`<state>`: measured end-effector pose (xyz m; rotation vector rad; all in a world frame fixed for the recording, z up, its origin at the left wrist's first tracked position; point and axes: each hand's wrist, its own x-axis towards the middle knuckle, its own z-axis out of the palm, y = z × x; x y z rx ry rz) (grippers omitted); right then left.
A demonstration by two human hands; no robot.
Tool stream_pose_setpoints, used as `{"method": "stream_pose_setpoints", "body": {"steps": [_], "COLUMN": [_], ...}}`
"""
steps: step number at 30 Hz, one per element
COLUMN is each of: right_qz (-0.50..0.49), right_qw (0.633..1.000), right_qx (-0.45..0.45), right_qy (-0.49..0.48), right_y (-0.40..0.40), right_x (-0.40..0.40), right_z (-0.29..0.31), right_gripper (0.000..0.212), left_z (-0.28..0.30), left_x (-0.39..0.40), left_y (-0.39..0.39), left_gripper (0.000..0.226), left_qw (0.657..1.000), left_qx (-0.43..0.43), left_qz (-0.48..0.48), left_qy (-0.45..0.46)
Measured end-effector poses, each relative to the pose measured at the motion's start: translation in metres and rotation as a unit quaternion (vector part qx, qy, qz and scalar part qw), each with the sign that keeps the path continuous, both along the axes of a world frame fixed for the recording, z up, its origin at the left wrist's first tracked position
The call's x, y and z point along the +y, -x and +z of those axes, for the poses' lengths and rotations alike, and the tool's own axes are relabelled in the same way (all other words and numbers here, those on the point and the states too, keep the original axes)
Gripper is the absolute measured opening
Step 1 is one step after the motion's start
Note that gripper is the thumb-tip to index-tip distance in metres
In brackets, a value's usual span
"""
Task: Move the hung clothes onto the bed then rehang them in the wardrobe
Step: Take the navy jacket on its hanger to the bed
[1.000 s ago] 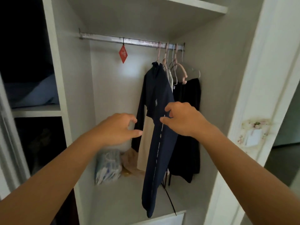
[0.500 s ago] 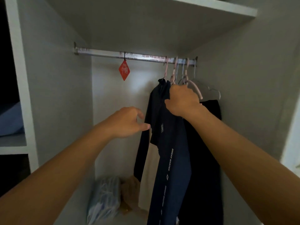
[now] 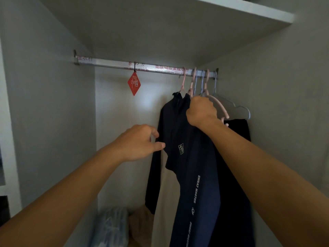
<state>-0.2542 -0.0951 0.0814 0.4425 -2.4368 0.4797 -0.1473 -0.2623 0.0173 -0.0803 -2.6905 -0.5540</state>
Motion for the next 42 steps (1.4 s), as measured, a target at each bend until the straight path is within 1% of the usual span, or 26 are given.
{"method": "stream_pose_setpoints", "body": {"steps": [3, 6, 10, 15, 18, 21, 25, 29, 33, 35, 39, 42], "right_qz": [0.005, 0.002, 0.009, 0.019, 0.029, 0.015, -0.023, -0.031, -0.063, -0.079, -0.119, -0.157], "right_qw": [0.999, 0.999, 0.998, 0.998, 0.996, 0.990, 0.983, 0.984, 0.984, 0.984, 0.980, 0.975], "right_qx": [0.019, 0.023, 0.046, 0.066, 0.079, 0.124, 0.153, 0.166, 0.164, 0.154, 0.159, 0.154], "right_qy": [0.033, 0.048, 0.038, 0.012, -0.014, -0.059, -0.097, -0.052, -0.039, -0.031, 0.002, 0.027], "right_y": [-0.002, -0.008, -0.022, -0.040, -0.049, -0.066, -0.092, -0.127, -0.172, -0.198, -0.258, -0.306], "right_x": [0.005, 0.013, 0.026, 0.053, 0.075, 0.099, 0.133, 0.164, 0.188, 0.200, 0.228, 0.254], "right_z": [0.008, 0.022, 0.028, 0.009, -0.007, -0.024, -0.044, -0.056, -0.066, -0.073, -0.086, -0.090], "right_gripper": [0.010, 0.028, 0.033, 0.037, 0.027, 0.015, 0.021, 0.015, 0.022, 0.022, 0.019, 0.017], "left_z": [0.003, 0.006, 0.006, 0.003, -0.002, -0.009, -0.014, -0.014, -0.014, -0.015, -0.021, -0.023], "left_x": [0.000, 0.001, 0.006, 0.018, 0.026, 0.036, 0.044, 0.054, 0.068, 0.077, 0.101, 0.130], "left_y": [-0.001, -0.002, -0.003, -0.002, 0.004, 0.007, 0.003, -0.009, -0.027, -0.037, -0.053, -0.068], "left_gripper": [0.046, 0.043, 0.040, 0.047, 0.053, 0.061, 0.069, 0.070, 0.063, 0.058, 0.057, 0.056], "left_qw": [0.999, 0.998, 0.996, 0.995, 0.993, 0.992, 0.989, 0.989, 0.987, 0.985, 0.985, 0.977], "left_qx": [0.036, 0.061, 0.082, 0.084, 0.095, 0.098, 0.116, 0.139, 0.151, 0.156, 0.127, 0.157], "left_qz": [0.003, 0.004, 0.009, 0.012, 0.015, 0.020, 0.003, -0.005, -0.039, -0.062, -0.100, -0.135], "left_qy": [-0.010, -0.031, -0.042, -0.048, -0.061, -0.075, -0.090, -0.058, -0.039, -0.032, -0.063, -0.059]}}
